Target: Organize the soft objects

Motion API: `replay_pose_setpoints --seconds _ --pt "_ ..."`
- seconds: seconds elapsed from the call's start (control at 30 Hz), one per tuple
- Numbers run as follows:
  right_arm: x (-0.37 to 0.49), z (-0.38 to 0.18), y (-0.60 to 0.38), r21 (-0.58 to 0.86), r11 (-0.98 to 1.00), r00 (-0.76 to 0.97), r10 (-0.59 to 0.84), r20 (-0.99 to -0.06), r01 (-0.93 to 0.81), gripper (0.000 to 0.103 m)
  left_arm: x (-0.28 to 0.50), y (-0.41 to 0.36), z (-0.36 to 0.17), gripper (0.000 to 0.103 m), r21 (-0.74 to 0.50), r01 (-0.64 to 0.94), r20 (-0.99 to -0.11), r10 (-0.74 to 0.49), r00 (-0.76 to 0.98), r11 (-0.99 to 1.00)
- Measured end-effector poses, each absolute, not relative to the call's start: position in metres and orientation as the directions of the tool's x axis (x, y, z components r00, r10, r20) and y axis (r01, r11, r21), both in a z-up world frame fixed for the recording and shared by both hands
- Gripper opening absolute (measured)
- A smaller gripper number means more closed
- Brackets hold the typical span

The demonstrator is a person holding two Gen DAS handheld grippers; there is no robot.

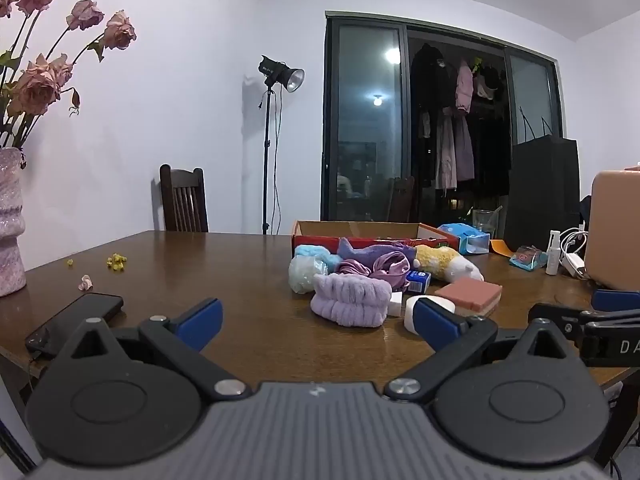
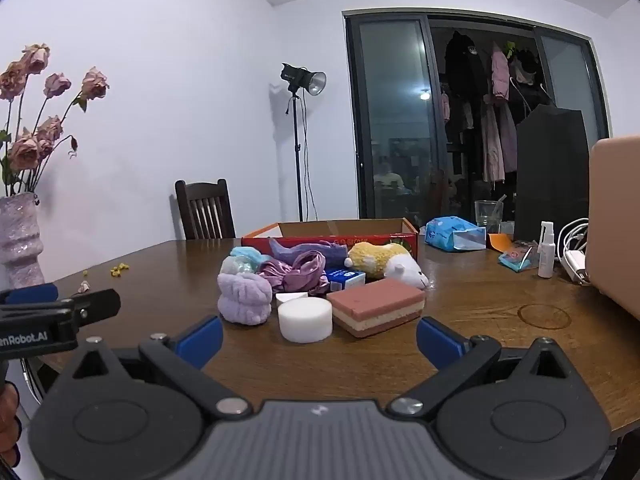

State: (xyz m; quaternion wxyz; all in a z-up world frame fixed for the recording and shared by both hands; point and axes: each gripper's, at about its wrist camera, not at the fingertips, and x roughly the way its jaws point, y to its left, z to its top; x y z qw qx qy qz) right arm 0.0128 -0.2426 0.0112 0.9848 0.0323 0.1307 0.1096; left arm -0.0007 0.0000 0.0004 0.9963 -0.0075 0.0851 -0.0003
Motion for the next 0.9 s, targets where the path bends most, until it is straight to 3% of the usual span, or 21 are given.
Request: replay_pose_setpoints --seconds 0.9 --pt "0.0186 0.0044 -0.2425 0.078 0.977 0.939 0.214 -0.268 -0.200 0.103 -0.0011 -0.0054 -0.0022 0.103 -0.001 0.015 -0.171 -0.015 0.985 1.000"
